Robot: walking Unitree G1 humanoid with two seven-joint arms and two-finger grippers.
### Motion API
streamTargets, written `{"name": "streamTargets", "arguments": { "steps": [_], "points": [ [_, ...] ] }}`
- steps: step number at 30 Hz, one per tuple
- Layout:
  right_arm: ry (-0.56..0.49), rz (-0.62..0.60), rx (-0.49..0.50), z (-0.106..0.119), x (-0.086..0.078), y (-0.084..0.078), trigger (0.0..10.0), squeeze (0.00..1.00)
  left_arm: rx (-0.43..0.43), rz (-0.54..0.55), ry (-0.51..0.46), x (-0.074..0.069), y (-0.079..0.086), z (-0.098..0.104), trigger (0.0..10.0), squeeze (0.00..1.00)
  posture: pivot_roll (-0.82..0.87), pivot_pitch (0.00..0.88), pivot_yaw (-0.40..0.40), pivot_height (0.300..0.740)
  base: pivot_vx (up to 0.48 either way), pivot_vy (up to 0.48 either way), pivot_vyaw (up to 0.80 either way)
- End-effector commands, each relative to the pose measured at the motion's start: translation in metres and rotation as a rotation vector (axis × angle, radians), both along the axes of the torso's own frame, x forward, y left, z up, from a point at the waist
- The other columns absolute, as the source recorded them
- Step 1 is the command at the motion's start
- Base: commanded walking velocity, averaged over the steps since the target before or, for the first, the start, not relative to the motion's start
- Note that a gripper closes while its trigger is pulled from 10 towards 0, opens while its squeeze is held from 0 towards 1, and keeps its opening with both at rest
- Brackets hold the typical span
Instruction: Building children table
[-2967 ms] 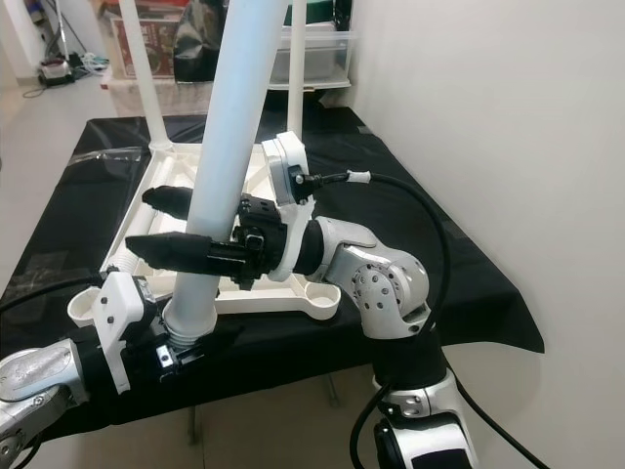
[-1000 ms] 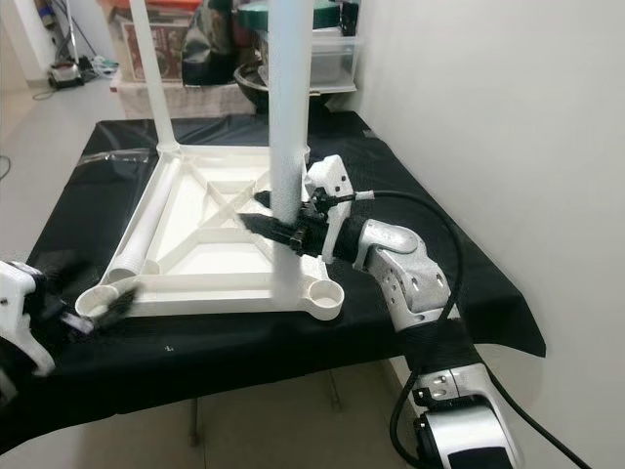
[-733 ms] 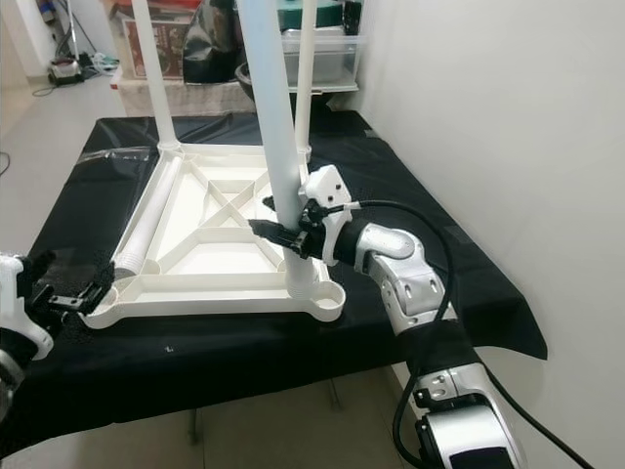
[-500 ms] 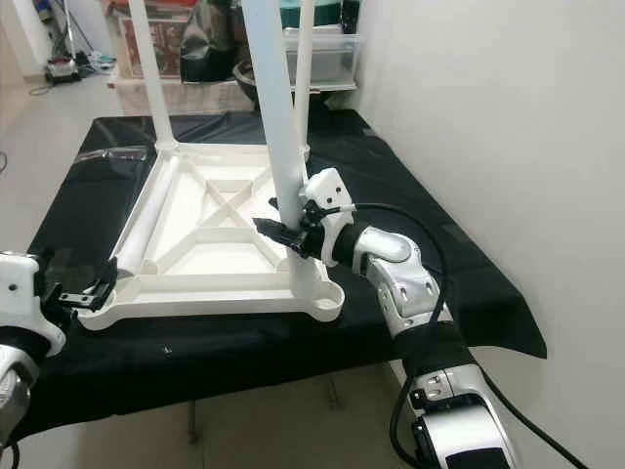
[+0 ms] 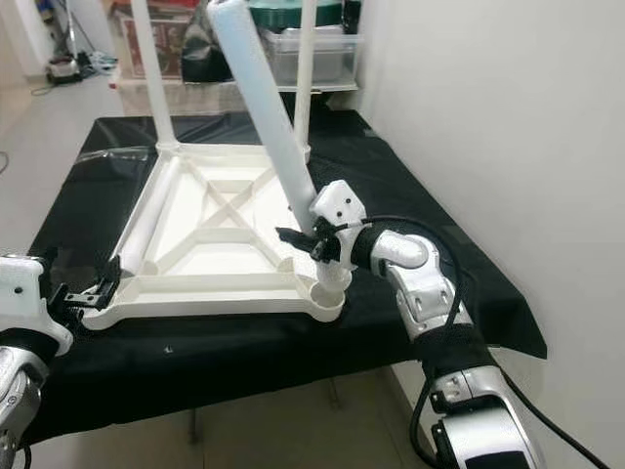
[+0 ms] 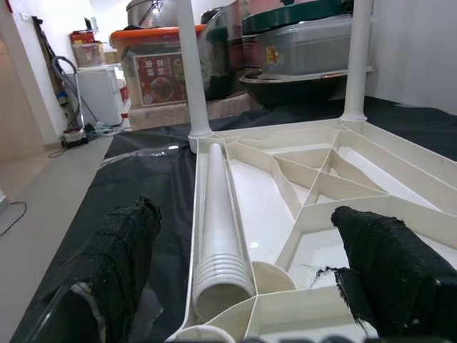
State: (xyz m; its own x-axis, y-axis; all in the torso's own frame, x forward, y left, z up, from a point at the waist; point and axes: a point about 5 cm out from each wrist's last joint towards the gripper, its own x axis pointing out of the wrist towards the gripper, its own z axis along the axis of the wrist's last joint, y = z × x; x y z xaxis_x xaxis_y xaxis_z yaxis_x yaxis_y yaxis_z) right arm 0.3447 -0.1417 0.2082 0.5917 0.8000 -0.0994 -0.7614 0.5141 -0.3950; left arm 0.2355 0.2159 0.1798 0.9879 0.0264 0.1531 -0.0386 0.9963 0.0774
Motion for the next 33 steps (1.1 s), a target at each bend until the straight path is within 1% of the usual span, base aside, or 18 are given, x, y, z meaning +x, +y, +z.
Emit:
{"name": "streamTargets", "arguments": {
  "steps": [1, 3, 9, 11, 15, 19, 21, 25, 26, 28, 30, 33],
  "points": [
    [-0.002, 0.044, 0.001, -0.003, -0.004, 0.005, 10.0, 0.0, -0.003, 0.005, 0.009, 0.002, -0.001, -0.005, 10.0, 0.0, 0.03, 0.0, -0.056, 0.74, 0.0, 0.0, 0.0],
    [0.006, 0.055, 0.007, -0.008, -0.006, 0.01, 10.0, 0.0, -0.009, 0.004, 0.007, 0.003, -0.001, -0.005, 10.0, 0.0, 0.03, 0.0, -0.056, 0.74, 0.0, 0.0, 0.0],
    [0.018, 0.073, 0.0, -0.014, -0.009, 0.014, 10.0, 0.0, -0.011, 0.005, 0.006, 0.003, -0.001, -0.004, 10.0, 0.0, 0.03, 0.0, -0.056, 0.74, 0.0, 0.0, 0.0],
    [0.05, 0.096, -0.006, -0.023, -0.013, 0.016, 10.0, 0.0, -0.015, 0.019, 0.004, 0.001, 0.003, -0.004, 10.0, 0.0, 0.04, 0.0, -0.059, 0.74, 0.0, 0.0, 0.0],
    [0.066, 0.114, -0.012, -0.026, -0.015, 0.016, 10.0, 0.0, -0.023, 0.037, 0.003, -0.001, 0.007, -0.004, 10.0, 0.0, 0.04, 0.0, -0.059, 0.74, 0.0, 0.0, 0.0],
    [0.122, 0.12, 0.007, -0.03, -0.017, 0.011, 10.0, 0.0, -0.029, 0.049, 0.005, -0.001, 0.008, -0.005, 10.0, 0.0, 0.04, 0.0, -0.066, 0.74, 0.0, 0.0, 0.0],
    [0.141, 0.116, 0.027, -0.032, -0.018, 0.012, 10.0, 0.0, -0.032, 0.049, 0.006, -0.001, 0.008, -0.006, 10.0, 0.0, 0.04, 0.0, -0.067, 0.74, 0.0, 0.0, 0.0],
    [0.224, 0.074, 0.134, -0.04, -0.016, 0.013, 10.0, 0.0, -0.047, 0.053, 0.01, 0.001, 0.007, -0.007, 10.0, 0.0, 0.05, 0.0, -0.066, 0.74, 0.0, 0.0, 0.0],
    [0.224, 0.074, 0.134, -0.04, -0.016, 0.013, 10.0, 0.0, -0.047, 0.053, 0.01, 0.001, 0.007, -0.007, 10.0, 0.0, 0.05, 0.0, -0.066, 0.74, 0.0, 0.0, 0.0],
    [0.28, 0.062, 0.194, -0.043, -0.014, 0.014, 10.0, 0.0, -0.057, 0.057, 0.012, 0.001, 0.008, -0.007, 10.0, 0.0, 0.05, 0.0, -0.066, 0.74, 0.0, 0.0, 0.0],
    [0.318, 0.064, 0.231, -0.046, -0.014, 0.015, 10.0, 0.0, -0.059, 0.061, 0.014, 0.002, 0.01, -0.007, 10.0, 0.0, 0.05, 0.0, -0.066, 0.74, 0.0, 0.0, 0.0],
    [0.339, 0.112, 0.232, -0.051, -0.019, 0.025, 10.0, 0.0, -0.056, 0.076, 0.015, 0.002, 0.014, -0.006, 10.0, 0.0, 0.07, 0.0, -0.074, 0.74, 0.0, 0.0, 0.0]
  ]
}}
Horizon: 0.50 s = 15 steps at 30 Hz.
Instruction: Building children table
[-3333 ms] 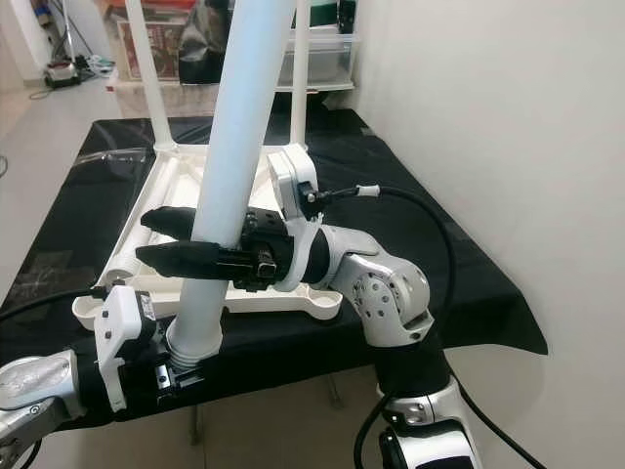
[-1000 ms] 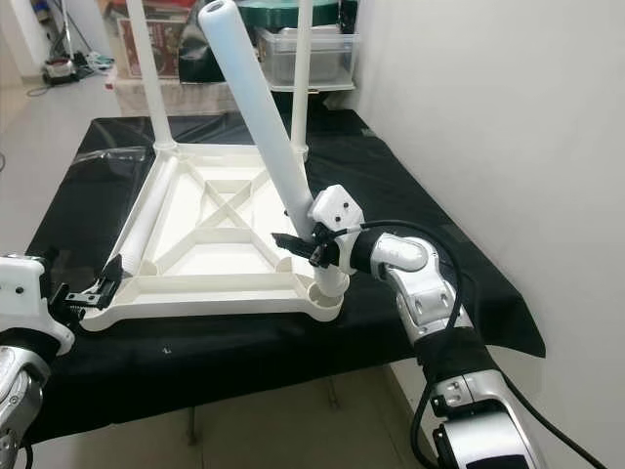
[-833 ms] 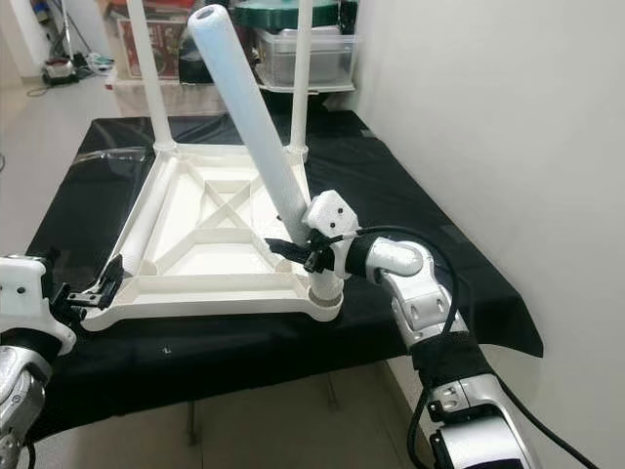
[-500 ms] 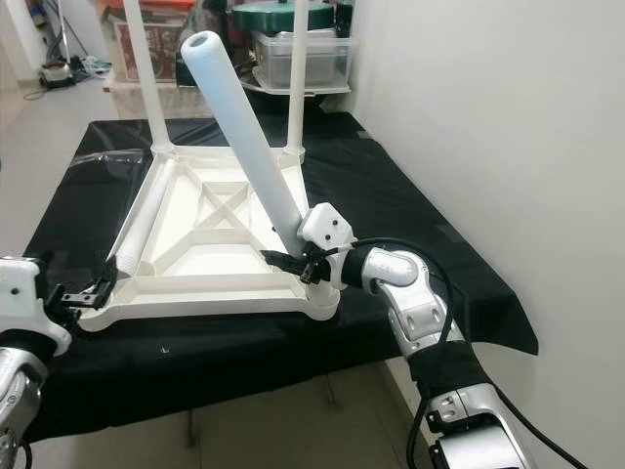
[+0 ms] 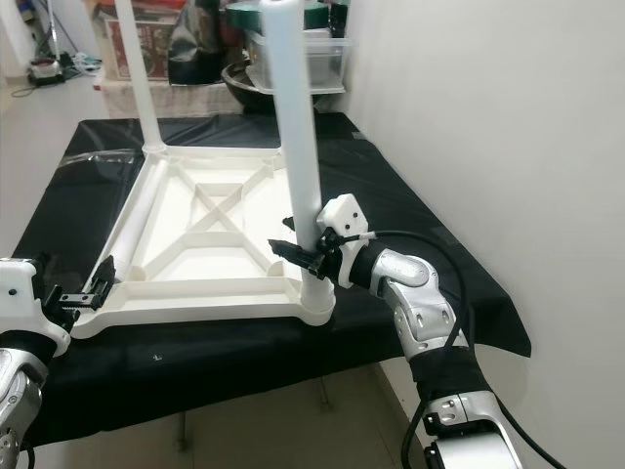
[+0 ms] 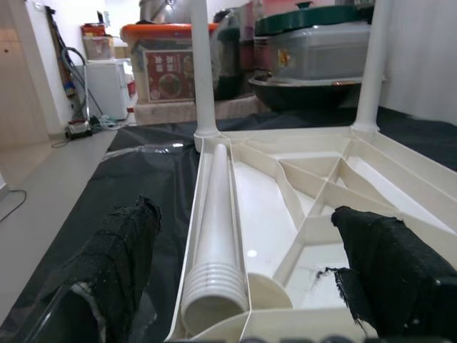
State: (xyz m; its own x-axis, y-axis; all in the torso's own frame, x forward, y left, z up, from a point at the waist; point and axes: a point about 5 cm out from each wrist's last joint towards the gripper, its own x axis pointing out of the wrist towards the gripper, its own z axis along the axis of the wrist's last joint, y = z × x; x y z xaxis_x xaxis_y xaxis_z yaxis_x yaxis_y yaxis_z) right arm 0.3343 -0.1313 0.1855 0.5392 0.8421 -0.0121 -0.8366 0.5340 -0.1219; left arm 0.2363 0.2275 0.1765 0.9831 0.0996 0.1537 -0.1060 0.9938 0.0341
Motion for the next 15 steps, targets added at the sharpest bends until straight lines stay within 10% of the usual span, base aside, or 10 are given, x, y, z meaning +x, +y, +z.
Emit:
{"name": "streamTargets", "arguments": {
  "steps": [1, 15],
  "points": [
    [0.143, 0.085, -0.003, -0.029, -0.009, 0.016, 10.0, 0.0, -0.012, 0.01, 0.017, 0.001, 0.003, -0.003, 10.0, 0.0, 0.07, 0.0, -0.074, 0.74, 0.0, 0.0, 0.0],
    [0.195, 0.14, -0.008, -0.041, -0.011, 0.027, 10.0, 0.0, -0.019, 0.038, 0.026, -0.004, 0.007, -0.003, 10.0, 0.0, 0.09, 0.0, -0.084, 0.74, 0.0, 0.0, 0.0]
  ]
}}
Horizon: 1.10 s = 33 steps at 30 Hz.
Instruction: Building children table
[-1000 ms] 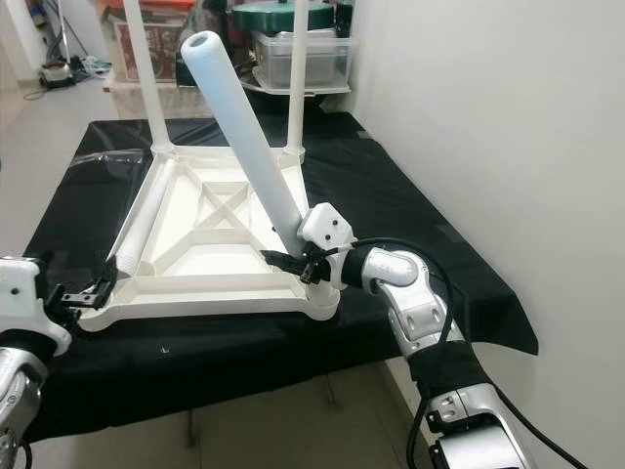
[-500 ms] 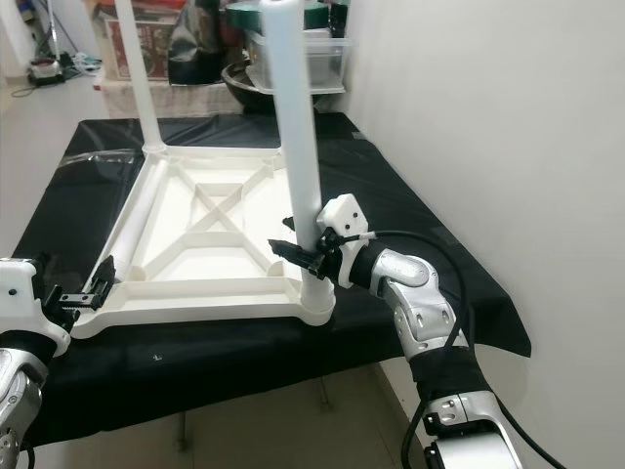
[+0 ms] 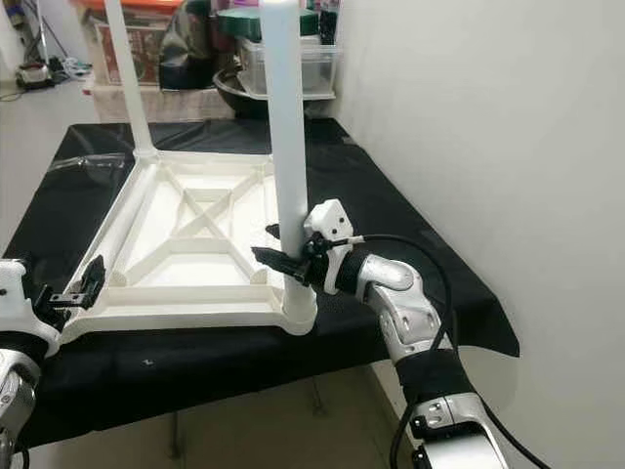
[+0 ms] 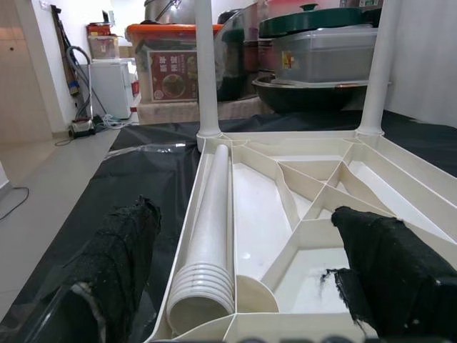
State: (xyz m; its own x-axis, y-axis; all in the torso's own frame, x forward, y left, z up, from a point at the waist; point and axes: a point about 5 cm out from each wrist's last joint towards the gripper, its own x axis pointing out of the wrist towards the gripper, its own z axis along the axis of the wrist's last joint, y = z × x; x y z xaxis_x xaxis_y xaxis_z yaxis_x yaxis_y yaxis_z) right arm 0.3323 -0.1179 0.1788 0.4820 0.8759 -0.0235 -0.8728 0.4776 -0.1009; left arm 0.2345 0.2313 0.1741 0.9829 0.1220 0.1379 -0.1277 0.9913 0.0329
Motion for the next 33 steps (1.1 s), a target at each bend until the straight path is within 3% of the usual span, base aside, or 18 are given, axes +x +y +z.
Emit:
{"name": "streamTargets", "arguments": {
  "steps": [1, 12, 14, 16, 17, 18, 19, 20, 22, 27, 29, 30, 32, 33],
  "points": [
    [0.187, 0.07, -0.005, -0.036, -0.008, 0.014, 10.0, 0.0, -0.019, 0.022, 0.011, -0.002, 0.005, -0.001, 10.0, 0.0, 0.1, 0.0, -0.087, 0.74, 0.0, 0.0, 0.0],
    [0.274, 0.016, 0.048, -0.046, -0.006, 0.014, 10.0, 0.0, -0.046, 0.04, 0.023, -0.005, 0.008, -0.003, 10.0, 0.0, 0.1, 0.0, -0.087, 0.74, 0.0, 0.0, 0.0],
    [0.292, -0.069, 0.06, -0.049, 0.0, 0.012, 10.0, 0.0, -0.049, 0.045, 0.024, -0.004, 0.009, -0.003, 10.0, 0.0, 0.1, 0.0, -0.081, 0.74, 0.0, 0.0, 0.0],
    [0.282, -0.323, -0.006, -0.053, 0.013, 0.005, 10.0, 0.0, -0.052, 0.054, 0.024, -0.005, 0.01, -0.002, 10.0, 0.0, 0.1, 0.0, -0.085, 0.74, 0.0, 0.0, 0.0],
    [0.282, -0.323, -0.006, -0.053, 0.013, 0.005, 10.0, 0.0, -0.052, 0.054, 0.024, -0.005, 0.01, -0.002, 10.0, 0.0, 0.1, 0.0, -0.085, 0.74, 0.0, 0.0, 0.0],
    [0.236, -0.54, -0.031, -0.051, 0.02, -0.003, 10.0, 0.0, -0.05, 0.059, 0.024, -0.006, 0.011, -0.002, 10.0, 0.0, 0.1, 0.0, -0.089, 0.74, 0.0, 0.0, 0.0],
    [0.233, -0.658, -0.03, -0.05, 0.019, -0.007, 10.0, 0.0, -0.05, 0.067, 0.025, -0.008, 0.013, -0.002, 10.0, 0.0, 0.09, 0.0, -0.084, 0.74, 0.0, 0.0, 0.0],
    [0.233, -0.658, -0.03, -0.05, 0.019, -0.007, 10.0, 0.0, -0.05, 0.067, 0.025, -0.008, 0.013, -0.002, 10.0, 0.0, 0.09, 0.0, -0.084, 0.74, 0.0, 0.0, 0.0],
    [0.274, -0.774, 0.032, -0.051, 0.01, -0.007, 10.0, 0.0, -0.053, 0.081, 0.028, -0.01, 0.015, -0.002, 10.0, 0.0, 0.09, 0.0, -0.08, 0.74, 0.0, 0.0, 0.0],
    [0.212, -0.731, 0.047, -0.046, -0.002, 0.002, 10.0, 0.0, -0.052, 0.081, 0.033, -0.01, 0.016, -0.003, 10.0, 0.0, 0.09, 0.0, -0.064, 0.74, 0.0, 0.0, 0.0],
    [0.252, -0.848, 0.036, -0.051, -0.003, -0.005, 10.0, 0.0, -0.045, 0.078, 0.041, -0.005, 0.017, -0.002, 10.0, 0.0, 0.06, 0.0, -0.049, 0.74, 0.0, 0.0, 0.0],
    [0.252, -0.848, 0.036, -0.051, -0.003, -0.005, 10.0, 0.0, -0.045, 0.078, 0.041, -0.005, 0.017, -0.002, 10.0, 0.0, 0.06, 0.0, -0.049, 0.74, 0.0, 0.0, 0.0],
    [0.323, -0.995, 0.053, -0.056, 0.0, -0.014, 10.0, 0.0, -0.048, 0.087, 0.039, 0.0, 0.018, -0.001, 10.0, 0.0, 0.06, 0.0, -0.049, 0.74, 0.0, 0.0, 0.0],
    [0.323, -0.995, 0.053, -0.056, 0.0, -0.014, 10.0, 0.0, -0.048, 0.087, 0.039, 0.0, 0.018, -0.001, 10.0, 0.0, 0.06, 0.0, -0.049, 0.74, 0.0, 0.0, 0.0]
  ]
}}
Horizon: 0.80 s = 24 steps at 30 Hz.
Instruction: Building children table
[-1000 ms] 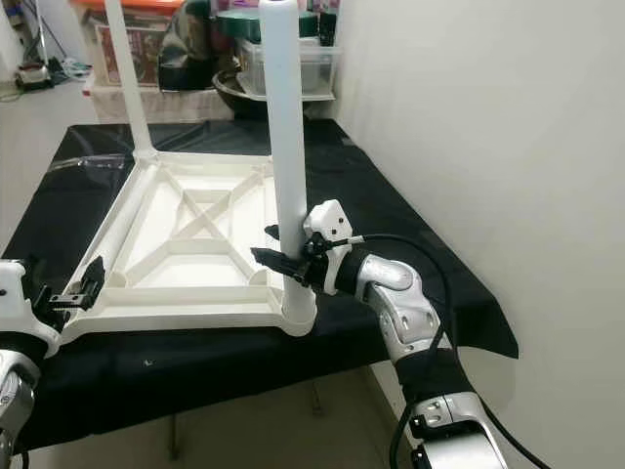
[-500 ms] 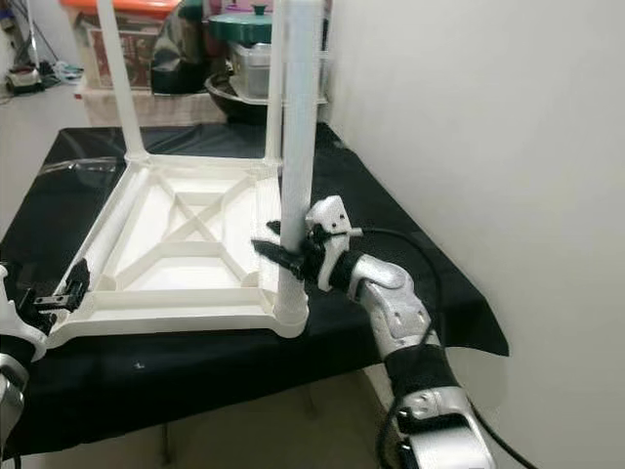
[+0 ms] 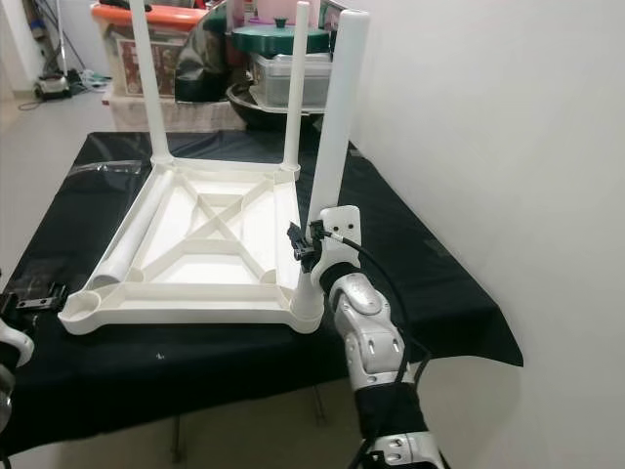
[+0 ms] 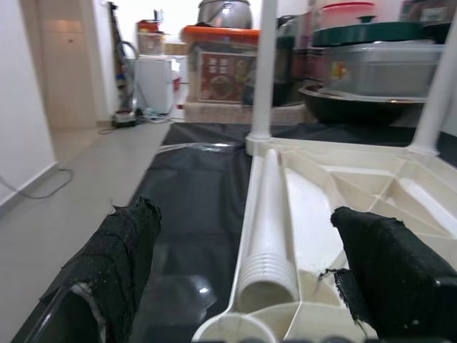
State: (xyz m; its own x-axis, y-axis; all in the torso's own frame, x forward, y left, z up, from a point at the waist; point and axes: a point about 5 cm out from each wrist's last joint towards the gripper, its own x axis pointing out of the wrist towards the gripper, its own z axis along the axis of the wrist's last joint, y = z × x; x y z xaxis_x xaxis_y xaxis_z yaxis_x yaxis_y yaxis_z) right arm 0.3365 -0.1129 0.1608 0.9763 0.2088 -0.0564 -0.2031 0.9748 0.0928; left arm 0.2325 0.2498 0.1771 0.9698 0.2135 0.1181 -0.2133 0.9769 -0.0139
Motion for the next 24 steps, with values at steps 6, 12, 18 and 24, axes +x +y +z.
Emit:
{"name": "streamTargets", "arguments": {
  "steps": [6, 12, 18, 24],
  "points": [
    [0.198, -0.314, 0.012, -0.034, -0.009, -0.021, 10.0, 0.0, -0.014, 0.038, 0.033, 0.004, 0.001, -0.004, 10.0, 0.0, 0.07, 0.0, -0.053, 0.74, 0.0, 0.0, 0.0],
    [0.205, -0.314, 0.042, -0.031, -0.011, -0.016, 10.0, 0.0, -0.021, 0.089, 0.051, 0.002, 0.011, -0.008, 10.0, 0.0, 0.07, 0.0, -0.049, 0.74, 0.0, 0.0, 0.0],
    [0.18, -0.237, 0.063, -0.025, -0.012, -0.007, 10.0, 0.34, -0.018, 0.093, 0.053, 0.005, 0.012, -0.008, 10.0, 0.0, 0.06, 0.0, -0.045, 0.74, 0.0, 0.0, 0.0],
    [0.118, -0.193, 0.088, -0.01, -0.01, -0.005, 10.0, 1.0, -0.015, 0.089, 0.056, 0.007, 0.009, -0.008, 10.0, 0.0, 0.06, 0.0, -0.041, 0.74, 0.0, 0.0, 0.0]
  ]
}}
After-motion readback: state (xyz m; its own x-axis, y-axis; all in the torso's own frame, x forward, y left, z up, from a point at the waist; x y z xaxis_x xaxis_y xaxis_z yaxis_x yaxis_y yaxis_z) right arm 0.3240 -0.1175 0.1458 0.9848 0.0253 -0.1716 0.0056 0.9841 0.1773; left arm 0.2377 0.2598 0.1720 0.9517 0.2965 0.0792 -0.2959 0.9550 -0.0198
